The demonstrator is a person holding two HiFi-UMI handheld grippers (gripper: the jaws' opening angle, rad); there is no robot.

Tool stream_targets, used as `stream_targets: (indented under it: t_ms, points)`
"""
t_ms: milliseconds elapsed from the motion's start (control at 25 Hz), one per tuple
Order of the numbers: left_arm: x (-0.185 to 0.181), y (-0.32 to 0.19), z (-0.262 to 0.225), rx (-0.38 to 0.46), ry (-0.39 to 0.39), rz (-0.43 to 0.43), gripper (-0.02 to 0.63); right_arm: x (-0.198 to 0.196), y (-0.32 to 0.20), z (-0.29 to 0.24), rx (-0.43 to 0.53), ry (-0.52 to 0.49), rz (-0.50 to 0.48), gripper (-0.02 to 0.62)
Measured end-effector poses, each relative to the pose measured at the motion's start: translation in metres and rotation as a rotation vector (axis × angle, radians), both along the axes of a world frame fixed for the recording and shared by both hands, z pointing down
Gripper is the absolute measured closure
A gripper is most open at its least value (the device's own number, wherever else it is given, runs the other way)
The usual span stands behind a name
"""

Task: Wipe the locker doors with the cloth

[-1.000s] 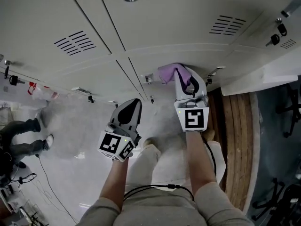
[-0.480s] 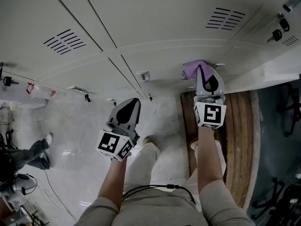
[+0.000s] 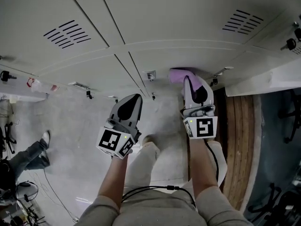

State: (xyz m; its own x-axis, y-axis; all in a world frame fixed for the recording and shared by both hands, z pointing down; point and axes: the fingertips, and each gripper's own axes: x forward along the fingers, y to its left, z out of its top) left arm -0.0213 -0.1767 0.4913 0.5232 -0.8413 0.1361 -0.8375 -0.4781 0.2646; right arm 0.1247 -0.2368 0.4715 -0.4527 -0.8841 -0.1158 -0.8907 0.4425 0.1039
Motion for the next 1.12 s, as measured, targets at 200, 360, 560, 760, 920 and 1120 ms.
stream_targets:
  t_ms: [200,360,560,760,920,1120]
  points:
    - [-0.010,0.000,0.005,0.006,-0.001,-0.013,0.607,-0.100,0.016,0.029,-0.054,0.050,-0.199,0.535]
    - [-0.021,0.004,0.014,-0.010,-0.006,-0.029,0.607,-0.134,0.009,0.053,-0.133,0.095,-0.195,0.535]
    - [-0.028,0.008,0.025,-0.033,-0.013,-0.035,0.607,-0.134,0.002,0.054,-0.098,0.144,-0.180,0.534]
    - [-0.014,0.008,0.027,-0.048,-0.004,-0.003,0.607,-0.119,-0.001,0.051,-0.079,0.184,-0.167,0.534]
    - [-0.001,0.006,0.025,-0.053,0.005,0.020,0.607,-0.088,-0.006,0.051,-0.089,0.189,-0.135,0.535]
    - [0.014,0.009,0.025,-0.055,0.009,0.051,0.607,-0.044,-0.015,0.058,-0.111,0.239,-0.092,0.534]
